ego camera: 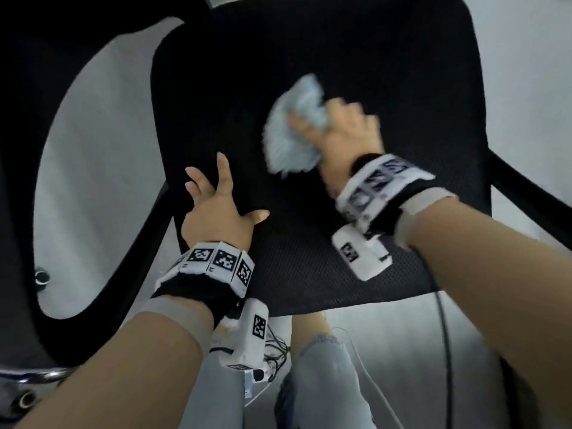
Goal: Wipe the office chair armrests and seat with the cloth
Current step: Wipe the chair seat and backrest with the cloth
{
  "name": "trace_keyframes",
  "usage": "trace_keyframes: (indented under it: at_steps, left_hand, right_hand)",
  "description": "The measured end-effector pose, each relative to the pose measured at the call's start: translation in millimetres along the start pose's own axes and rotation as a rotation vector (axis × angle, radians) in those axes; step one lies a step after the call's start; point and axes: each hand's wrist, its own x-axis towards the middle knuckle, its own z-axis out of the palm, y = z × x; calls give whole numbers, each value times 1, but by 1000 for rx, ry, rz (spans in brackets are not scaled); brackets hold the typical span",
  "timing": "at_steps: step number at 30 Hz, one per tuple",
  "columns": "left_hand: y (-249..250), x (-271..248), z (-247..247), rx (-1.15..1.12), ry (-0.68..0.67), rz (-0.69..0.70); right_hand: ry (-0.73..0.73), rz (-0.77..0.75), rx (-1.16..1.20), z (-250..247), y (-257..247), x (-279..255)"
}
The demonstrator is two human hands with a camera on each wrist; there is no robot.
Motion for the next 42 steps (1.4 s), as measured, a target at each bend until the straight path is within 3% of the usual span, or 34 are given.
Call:
trace_keyframes:
  at_steps: [4,7,9,13,15,16,21,27,31,35,37,38,42]
  left_hand:
    - [6,2,1,35,1,-11]
    - [8,3,4,36,14,-14]
    - [8,4,6,40,29,-16]
    - [16,10,8,48,58,-12]
    - [21,13,6,53,76,-14]
    - [24,15,5,58,83,-12]
    - [41,30,-8,90,83,-20]
    - [59,48,-26,124,88,-26]
    - [62,55,-35,148,74,-9]
    - [60,60,-37,147,29,-4]
    - [62,61,-37,153,16,-3]
    - [63,62,-38,163,13,-5]
    - [67,60,-41,176,14,-21]
  right_hand:
    - [152,687,205,-19,87,-5]
    - [149,917,319,-24,79,17]
    - [135,793,303,-24,44,40]
    - [7,108,105,-9,-47,38]
    - [-11,-64,77,-1,-45,23]
    - [-2,-42,81,1,-26,15]
    - [81,501,210,-9,84,-26]
    - [232,995,513,-9,120,-42]
    - [289,1036,625,-6,125,-50]
    - [182,1093,585,-22,124,-32]
    - [130,1037,521,-30,105,-9]
    - [107,938,462,-31,85,2]
    - [-41,231,161,-18,-3,9]
